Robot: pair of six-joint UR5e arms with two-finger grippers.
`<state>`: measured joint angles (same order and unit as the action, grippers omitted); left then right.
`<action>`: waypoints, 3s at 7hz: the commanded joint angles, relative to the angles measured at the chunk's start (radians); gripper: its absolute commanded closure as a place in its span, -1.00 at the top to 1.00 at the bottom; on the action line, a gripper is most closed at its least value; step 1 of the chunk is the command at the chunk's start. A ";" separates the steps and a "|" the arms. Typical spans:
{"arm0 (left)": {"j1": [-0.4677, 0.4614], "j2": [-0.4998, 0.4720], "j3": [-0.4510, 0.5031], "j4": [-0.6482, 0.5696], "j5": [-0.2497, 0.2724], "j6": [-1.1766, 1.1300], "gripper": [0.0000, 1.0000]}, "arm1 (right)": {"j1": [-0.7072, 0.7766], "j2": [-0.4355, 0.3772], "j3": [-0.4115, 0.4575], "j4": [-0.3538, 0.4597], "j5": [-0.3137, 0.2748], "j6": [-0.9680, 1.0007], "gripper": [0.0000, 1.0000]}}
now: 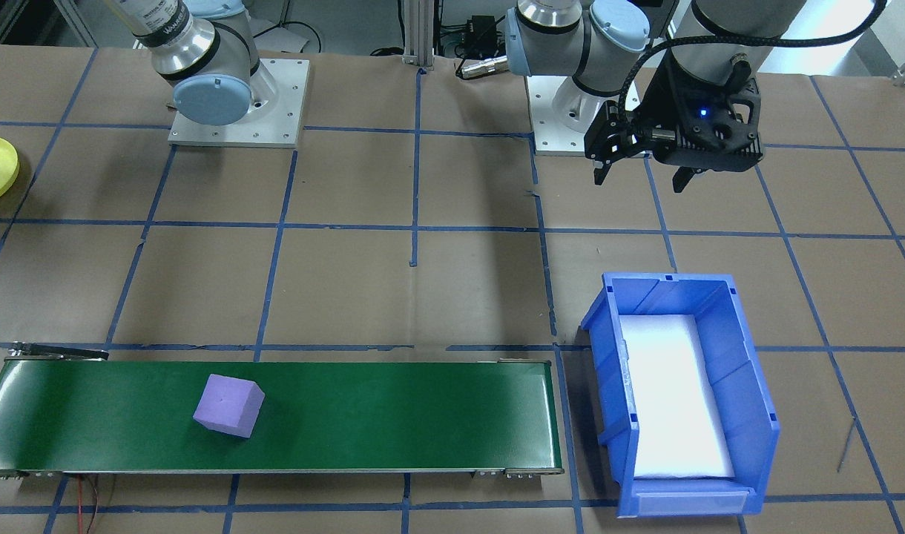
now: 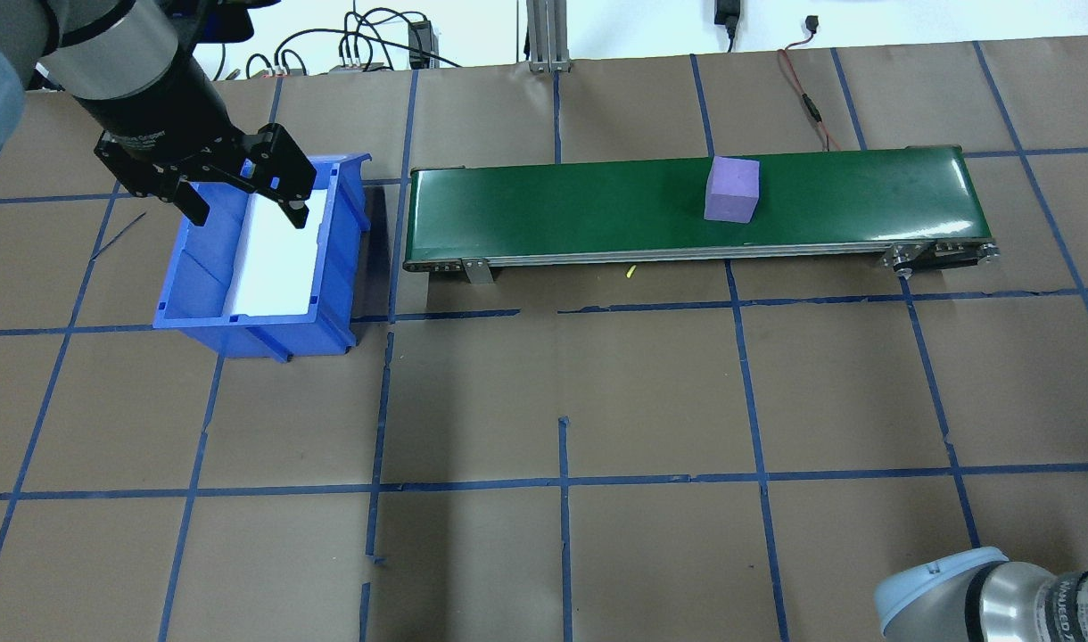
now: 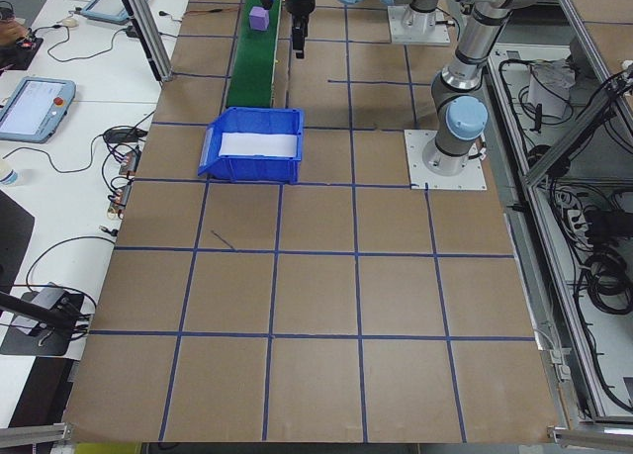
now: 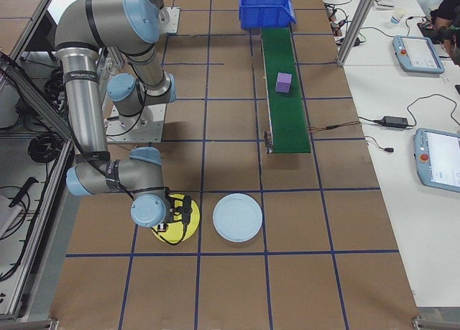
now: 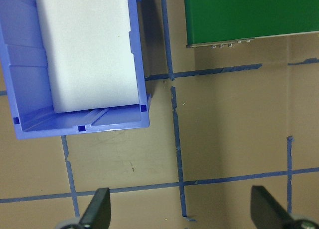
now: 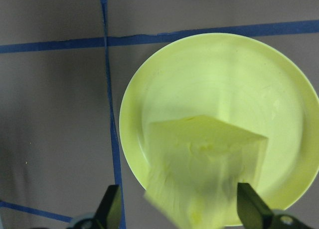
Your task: Move block left to right into plate
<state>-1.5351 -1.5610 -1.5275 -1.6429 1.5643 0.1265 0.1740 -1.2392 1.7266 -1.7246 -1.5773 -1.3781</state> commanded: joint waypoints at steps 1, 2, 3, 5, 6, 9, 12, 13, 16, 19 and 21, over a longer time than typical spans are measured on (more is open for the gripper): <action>0.001 -0.001 -0.003 0.014 -0.006 0.001 1.00 | -0.001 0.000 0.002 -0.004 0.002 0.002 0.99; -0.002 -0.002 0.004 0.023 -0.015 -0.002 1.00 | 0.001 -0.003 0.004 -0.004 0.003 0.002 0.99; 0.007 -0.001 0.001 0.023 -0.007 0.008 1.00 | 0.007 -0.014 0.001 -0.006 0.003 0.004 0.99; 0.007 0.004 -0.005 0.014 -0.001 0.008 1.00 | 0.138 -0.026 -0.045 -0.056 0.025 0.052 0.97; 0.004 0.001 -0.012 0.018 0.002 -0.001 1.00 | 0.216 -0.028 -0.088 -0.055 0.083 0.135 0.97; -0.008 0.015 -0.005 -0.017 0.057 0.005 1.00 | 0.575 -0.063 -0.110 -0.043 0.180 0.496 0.99; -0.011 0.047 -0.009 -0.045 0.028 0.005 1.00 | 0.888 -0.077 -0.134 -0.061 0.215 0.922 0.99; -0.013 0.061 -0.014 -0.047 0.022 0.008 1.00 | 0.915 -0.065 -0.130 -0.100 0.253 0.982 0.99; -0.017 0.064 -0.014 -0.046 0.025 0.016 1.00 | 0.955 0.044 -0.137 -0.206 0.380 1.077 0.99; -0.011 0.038 0.000 -0.015 0.042 0.013 1.00 | 0.955 0.116 -0.153 -0.262 0.398 1.119 0.98; -0.013 0.045 0.006 -0.038 0.043 0.007 1.00 | 0.955 0.165 -0.153 -0.332 0.419 1.117 0.97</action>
<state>-1.5471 -1.5192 -1.5261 -1.6696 1.6063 0.1366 1.1289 -1.1052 1.5743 -2.0176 -1.1671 -0.2617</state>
